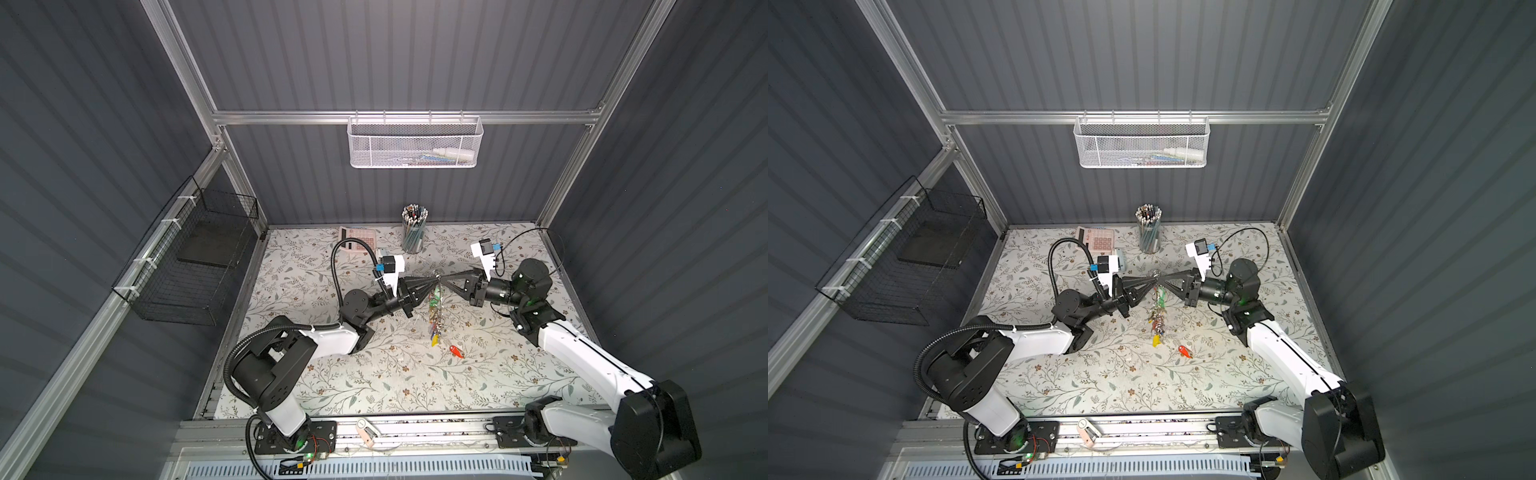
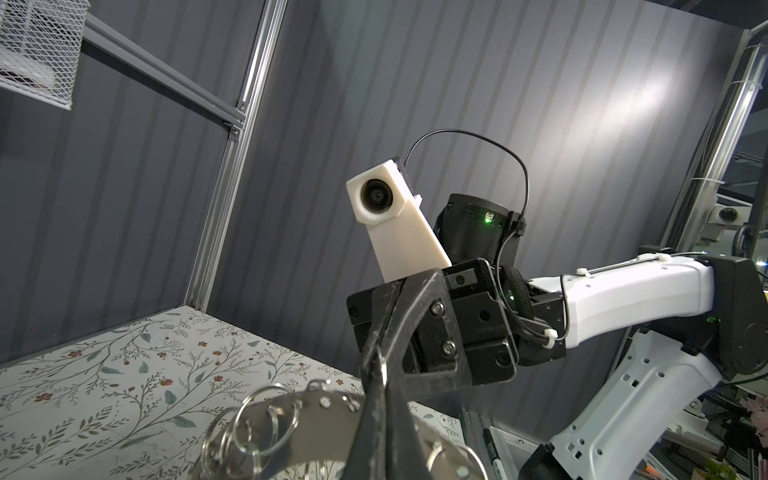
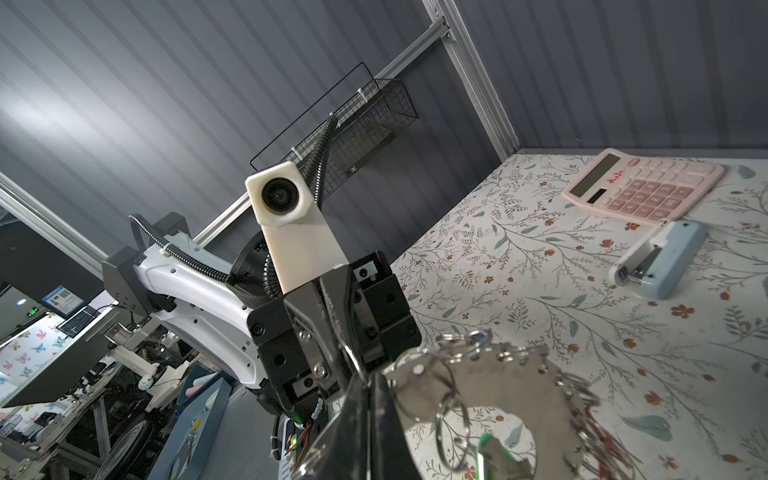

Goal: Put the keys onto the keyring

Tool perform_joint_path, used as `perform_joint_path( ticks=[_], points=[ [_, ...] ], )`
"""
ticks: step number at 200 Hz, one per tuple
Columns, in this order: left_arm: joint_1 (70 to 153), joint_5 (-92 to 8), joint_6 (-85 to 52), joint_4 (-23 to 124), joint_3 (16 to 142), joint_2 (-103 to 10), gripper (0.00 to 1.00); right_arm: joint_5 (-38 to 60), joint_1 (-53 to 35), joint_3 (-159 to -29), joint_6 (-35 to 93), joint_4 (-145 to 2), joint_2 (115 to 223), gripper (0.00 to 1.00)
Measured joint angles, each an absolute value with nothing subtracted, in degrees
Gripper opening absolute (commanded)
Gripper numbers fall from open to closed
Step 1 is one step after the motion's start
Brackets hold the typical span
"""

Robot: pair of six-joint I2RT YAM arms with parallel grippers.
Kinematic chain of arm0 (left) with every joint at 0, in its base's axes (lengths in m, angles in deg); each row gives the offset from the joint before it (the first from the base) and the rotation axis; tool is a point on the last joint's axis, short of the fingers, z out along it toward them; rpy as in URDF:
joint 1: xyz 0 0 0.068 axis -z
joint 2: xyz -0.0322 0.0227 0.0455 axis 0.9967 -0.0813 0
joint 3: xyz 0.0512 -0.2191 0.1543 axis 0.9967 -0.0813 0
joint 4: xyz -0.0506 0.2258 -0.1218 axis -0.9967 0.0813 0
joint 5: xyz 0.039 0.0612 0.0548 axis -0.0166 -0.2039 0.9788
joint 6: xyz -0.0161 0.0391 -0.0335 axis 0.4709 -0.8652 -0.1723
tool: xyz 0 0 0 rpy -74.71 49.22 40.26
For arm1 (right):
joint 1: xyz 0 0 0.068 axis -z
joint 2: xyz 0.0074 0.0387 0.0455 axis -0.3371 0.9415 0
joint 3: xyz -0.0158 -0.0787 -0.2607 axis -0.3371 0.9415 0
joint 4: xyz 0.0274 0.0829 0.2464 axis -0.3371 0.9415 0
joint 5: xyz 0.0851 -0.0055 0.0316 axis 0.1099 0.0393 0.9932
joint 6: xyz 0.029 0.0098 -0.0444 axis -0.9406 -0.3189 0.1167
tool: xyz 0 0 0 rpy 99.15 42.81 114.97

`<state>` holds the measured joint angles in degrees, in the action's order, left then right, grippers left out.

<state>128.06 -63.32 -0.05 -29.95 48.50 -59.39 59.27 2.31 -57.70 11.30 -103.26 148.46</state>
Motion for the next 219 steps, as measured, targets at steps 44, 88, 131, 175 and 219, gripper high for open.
perform_joint_path(
  ticks=[44,88,131,175,219],
  points=[
    [127.5,-64.3,0.6,-30.5,48.7,-60.0,0.12,58.5,2.3,-57.4,12.2,-102.6,148.1,0.0],
    [122.2,-68.1,2.1,-28.8,48.7,-59.9,0.37,55.3,1.9,-58.1,18.5,-92.9,145.7,0.0],
    [116.8,-73.4,-6.2,-9.6,48.4,-51.8,0.58,50.9,1.5,-61.6,27.3,-82.6,144.2,0.0],
    [117.3,-80.1,-28.8,27.3,61.4,-45.5,0.59,45.6,-0.9,-66.4,37.8,-70.6,144.2,0.0],
    [117.8,-82.2,-46.1,54.8,76.8,-49.1,0.53,44.5,-1.1,-66.8,42.7,-66.0,144.2,0.0]
  ],
)
